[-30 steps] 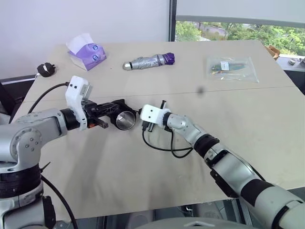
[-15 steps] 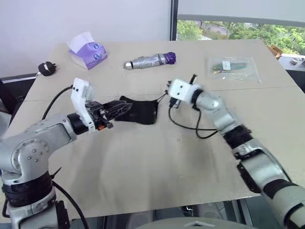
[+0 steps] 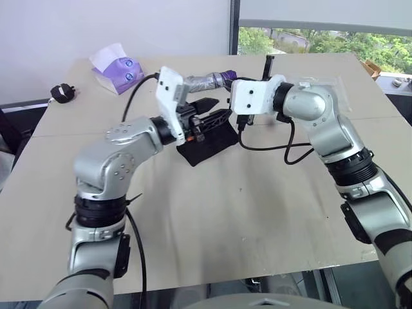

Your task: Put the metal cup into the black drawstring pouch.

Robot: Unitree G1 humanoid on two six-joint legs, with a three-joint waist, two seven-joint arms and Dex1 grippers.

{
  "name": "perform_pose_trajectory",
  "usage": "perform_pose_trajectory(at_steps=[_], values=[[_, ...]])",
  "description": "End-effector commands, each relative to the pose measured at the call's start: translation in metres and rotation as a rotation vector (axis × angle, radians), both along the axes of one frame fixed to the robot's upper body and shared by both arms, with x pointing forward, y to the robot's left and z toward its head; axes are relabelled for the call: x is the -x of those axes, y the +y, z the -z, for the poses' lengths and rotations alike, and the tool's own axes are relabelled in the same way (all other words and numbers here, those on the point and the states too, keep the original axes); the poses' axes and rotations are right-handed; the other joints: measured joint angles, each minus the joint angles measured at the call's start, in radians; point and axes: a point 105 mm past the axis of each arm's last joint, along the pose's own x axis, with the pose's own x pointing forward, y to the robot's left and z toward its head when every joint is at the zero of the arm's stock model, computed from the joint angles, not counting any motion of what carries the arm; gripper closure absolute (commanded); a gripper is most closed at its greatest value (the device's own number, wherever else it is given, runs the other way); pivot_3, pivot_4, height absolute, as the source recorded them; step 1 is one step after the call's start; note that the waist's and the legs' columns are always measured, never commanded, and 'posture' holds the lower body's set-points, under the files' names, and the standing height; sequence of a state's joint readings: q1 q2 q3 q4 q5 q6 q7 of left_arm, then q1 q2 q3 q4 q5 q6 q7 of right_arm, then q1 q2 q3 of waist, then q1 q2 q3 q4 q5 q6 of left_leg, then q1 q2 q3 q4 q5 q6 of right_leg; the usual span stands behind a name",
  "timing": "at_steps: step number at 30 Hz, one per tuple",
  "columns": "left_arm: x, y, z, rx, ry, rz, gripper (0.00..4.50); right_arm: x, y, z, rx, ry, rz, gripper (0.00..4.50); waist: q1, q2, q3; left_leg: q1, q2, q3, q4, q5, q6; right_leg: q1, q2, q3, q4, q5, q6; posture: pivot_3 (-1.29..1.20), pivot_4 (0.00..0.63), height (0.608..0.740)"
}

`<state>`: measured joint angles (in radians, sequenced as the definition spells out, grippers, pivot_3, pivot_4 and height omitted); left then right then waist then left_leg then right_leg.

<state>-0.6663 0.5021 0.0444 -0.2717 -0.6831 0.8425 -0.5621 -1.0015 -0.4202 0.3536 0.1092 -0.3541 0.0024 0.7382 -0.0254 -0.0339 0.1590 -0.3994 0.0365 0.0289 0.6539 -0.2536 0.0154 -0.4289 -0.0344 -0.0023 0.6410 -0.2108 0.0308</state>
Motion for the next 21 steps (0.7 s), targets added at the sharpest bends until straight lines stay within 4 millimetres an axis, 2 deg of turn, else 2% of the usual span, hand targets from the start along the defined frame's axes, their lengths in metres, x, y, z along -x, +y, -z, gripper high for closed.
perform_pose_trajectory(at_steps=[1,5,12,15,18,21], values=[[-0.004,-0.006,-0.014,0.014,-0.089,0.011,1.91,0.009,0.000,-0.023,-0.017,-0.061,-0.019,4.50,0.000,0.000,0.000,0.000,0.000,0.000,0.000,0.000,0.000,0.000,0.000,0.000,0.000,0.000,0.000,0.00,0.150,0.740],[-0.010,-0.010,-0.019,0.041,-0.108,0.014,1.91,0.011,0.001,-0.026,-0.014,-0.066,-0.017,4.50,0.003,0.000,0.000,0.000,0.000,0.001,0.000,0.000,0.000,-0.001,0.000,0.001,0.000,0.000,0.000,0.00,0.150,0.740],[-0.006,-0.019,-0.021,0.063,-0.119,0.078,1.91,0.014,0.000,-0.028,-0.017,-0.066,-0.011,4.50,0.012,0.000,0.000,0.000,0.000,0.002,0.001,0.000,0.000,-0.001,0.000,0.001,0.000,0.000,0.000,0.00,0.150,0.740],[-0.005,-0.024,-0.021,0.072,-0.119,0.097,2.80,0.014,-0.002,-0.028,-0.020,-0.063,-0.008,4.50,0.012,0.000,0.000,0.000,0.000,0.002,0.001,0.000,0.000,-0.001,0.000,0.001,0.000,0.000,0.000,0.00,0.150,0.740],[-0.004,-0.028,-0.021,0.073,-0.118,0.111,4.24,0.015,-0.001,-0.028,-0.027,-0.060,-0.009,4.50,0.012,0.000,0.000,0.000,0.000,0.002,0.001,0.000,0.001,-0.001,0.000,0.001,0.000,0.000,0.000,0.00,0.150,0.740],[-0.006,-0.027,-0.019,0.072,-0.108,0.108,4.35,0.015,-0.001,-0.029,-0.057,-0.044,-0.004,4.50,0.012,0.000,0.000,0.000,0.000,0.002,0.001,0.000,0.001,-0.001,0.000,0.001,0.000,0.000,0.000,0.00,0.150,0.740]])
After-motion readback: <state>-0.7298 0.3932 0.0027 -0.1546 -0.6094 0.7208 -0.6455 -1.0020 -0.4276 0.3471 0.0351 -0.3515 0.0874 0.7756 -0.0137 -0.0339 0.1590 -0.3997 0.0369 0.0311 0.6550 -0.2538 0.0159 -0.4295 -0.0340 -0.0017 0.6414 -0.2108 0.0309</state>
